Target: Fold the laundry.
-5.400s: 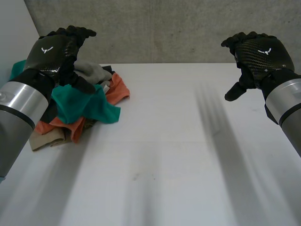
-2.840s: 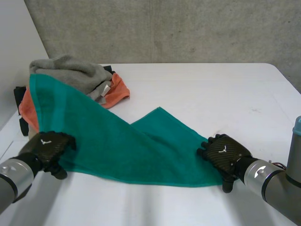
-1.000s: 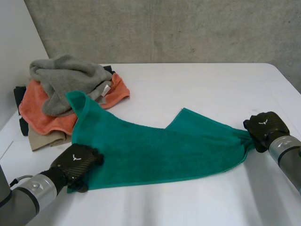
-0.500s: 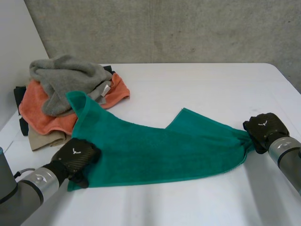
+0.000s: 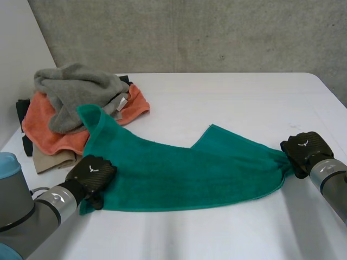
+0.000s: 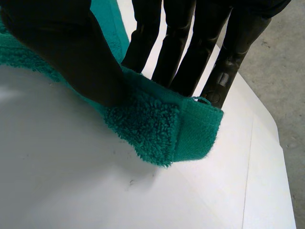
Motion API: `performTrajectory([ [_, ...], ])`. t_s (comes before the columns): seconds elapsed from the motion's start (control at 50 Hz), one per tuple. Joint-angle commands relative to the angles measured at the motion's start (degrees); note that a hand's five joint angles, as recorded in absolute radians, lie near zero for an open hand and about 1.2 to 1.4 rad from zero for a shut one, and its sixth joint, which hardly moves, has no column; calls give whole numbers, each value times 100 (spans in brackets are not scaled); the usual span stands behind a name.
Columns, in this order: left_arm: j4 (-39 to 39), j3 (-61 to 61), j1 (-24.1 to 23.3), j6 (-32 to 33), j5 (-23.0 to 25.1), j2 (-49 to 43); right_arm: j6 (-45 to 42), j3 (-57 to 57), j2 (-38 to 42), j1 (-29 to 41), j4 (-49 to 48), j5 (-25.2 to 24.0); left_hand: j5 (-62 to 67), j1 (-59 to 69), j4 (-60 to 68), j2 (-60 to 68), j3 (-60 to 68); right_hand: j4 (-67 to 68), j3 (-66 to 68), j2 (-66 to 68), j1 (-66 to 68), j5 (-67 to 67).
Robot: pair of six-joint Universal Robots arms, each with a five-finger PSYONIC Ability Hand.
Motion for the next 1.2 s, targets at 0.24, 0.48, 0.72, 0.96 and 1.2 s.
performTrajectory([
  [0.24, 87, 16, -224, -19, -164, 181, 0, 19, 0, 0, 25, 7, 2285, -911, -1091, -1075, -1042, 1199, 1227, 1293, 2506, 1319],
  [0.48, 95, -19, -224, -28, -164, 251, 0, 27, 0, 0, 25, -2, 1966, -1230, -1410, -1393, -1361, 1199, 1227, 1293, 2506, 1319],
  [0.72, 166, -37, -180, -81, -146, 365, 0, 27, 0, 0, 25, -20, 671, -2526, -2706, -2689, -2657, 1199, 1227, 1293, 2506, 1319],
  [0.96, 175, -19, -207, -81, -164, 304, 0, 27, 0, 0, 25, -20, 1974, -1222, -1402, -1385, -1353, 1199, 1227, 1293, 2506, 1319],
  [1.2, 113, 8, -251, -28, -172, 435, -44, -25, -158, -26, 130, 51, 4537, 1341, 1160, 1177, 1209, 1199, 1227, 1293, 2506, 1319],
])
